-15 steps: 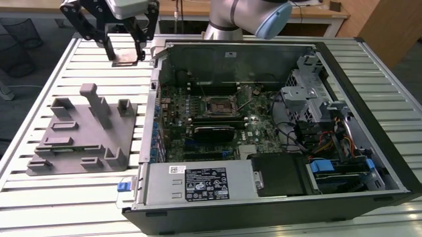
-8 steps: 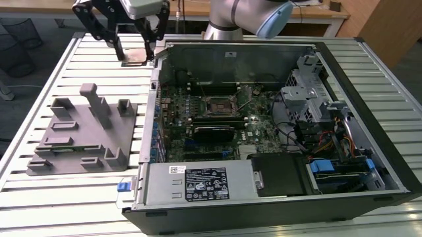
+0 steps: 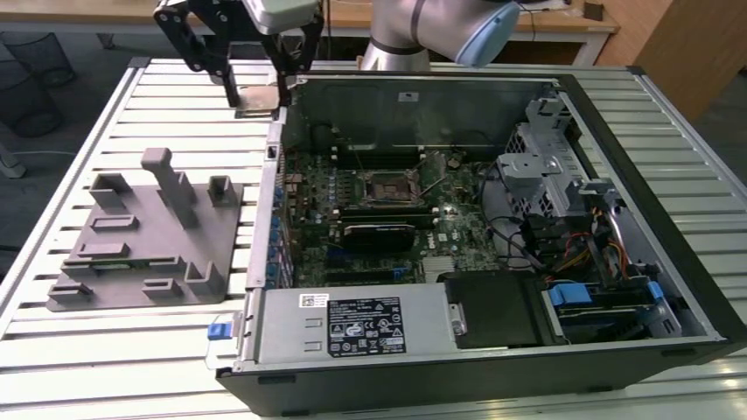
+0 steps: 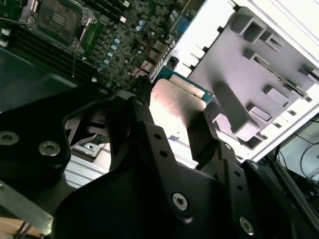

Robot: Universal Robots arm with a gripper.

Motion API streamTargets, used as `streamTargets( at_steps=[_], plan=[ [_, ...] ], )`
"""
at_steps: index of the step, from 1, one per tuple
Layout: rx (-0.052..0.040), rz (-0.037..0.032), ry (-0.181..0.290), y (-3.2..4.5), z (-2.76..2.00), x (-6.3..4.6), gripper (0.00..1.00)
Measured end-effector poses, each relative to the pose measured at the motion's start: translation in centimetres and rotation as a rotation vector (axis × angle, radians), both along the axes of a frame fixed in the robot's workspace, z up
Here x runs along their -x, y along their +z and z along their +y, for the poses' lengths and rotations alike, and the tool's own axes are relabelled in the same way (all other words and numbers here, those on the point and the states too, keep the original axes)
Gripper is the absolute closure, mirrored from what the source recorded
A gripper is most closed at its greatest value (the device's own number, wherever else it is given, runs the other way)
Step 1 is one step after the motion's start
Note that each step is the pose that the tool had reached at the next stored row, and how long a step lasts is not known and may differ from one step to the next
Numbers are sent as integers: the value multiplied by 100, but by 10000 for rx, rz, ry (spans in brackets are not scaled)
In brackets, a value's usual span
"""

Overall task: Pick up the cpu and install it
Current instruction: 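Pick up the cpu and move it towards the insertion slot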

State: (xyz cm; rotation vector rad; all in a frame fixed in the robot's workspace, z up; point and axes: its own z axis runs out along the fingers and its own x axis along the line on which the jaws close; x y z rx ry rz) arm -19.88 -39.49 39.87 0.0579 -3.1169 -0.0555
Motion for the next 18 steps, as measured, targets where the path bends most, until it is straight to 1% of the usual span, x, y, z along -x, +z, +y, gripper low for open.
streamTargets(
  at_steps=[18],
  plan=[
    [-1, 0, 0, 0, 1, -485, 46]
  ],
)
